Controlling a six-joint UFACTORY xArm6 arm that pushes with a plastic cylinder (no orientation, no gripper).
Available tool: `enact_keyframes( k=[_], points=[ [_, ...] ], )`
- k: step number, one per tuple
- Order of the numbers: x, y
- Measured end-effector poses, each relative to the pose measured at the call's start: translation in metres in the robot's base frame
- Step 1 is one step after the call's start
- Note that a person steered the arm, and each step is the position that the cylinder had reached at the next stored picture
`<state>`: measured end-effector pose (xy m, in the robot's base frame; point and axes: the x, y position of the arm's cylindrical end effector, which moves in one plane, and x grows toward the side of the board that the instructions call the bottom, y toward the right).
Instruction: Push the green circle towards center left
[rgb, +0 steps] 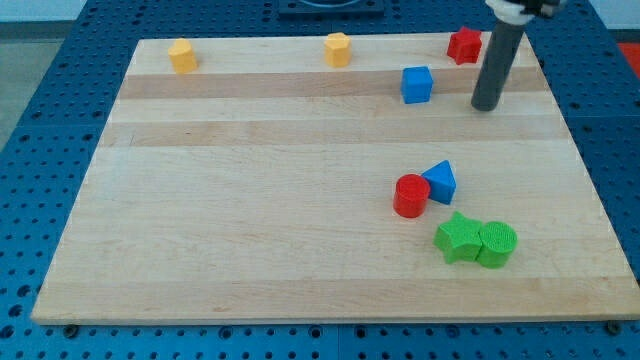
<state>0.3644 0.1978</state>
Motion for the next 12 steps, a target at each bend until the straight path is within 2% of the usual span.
enact_keyframes(
  k=[3,5,9,11,12],
  points=[
    [0.132,0.000],
    [0.196,-0.004],
    [0.229,-0.114],
    [0.229,-0.179],
    [0.225,-0.186]
  ],
)
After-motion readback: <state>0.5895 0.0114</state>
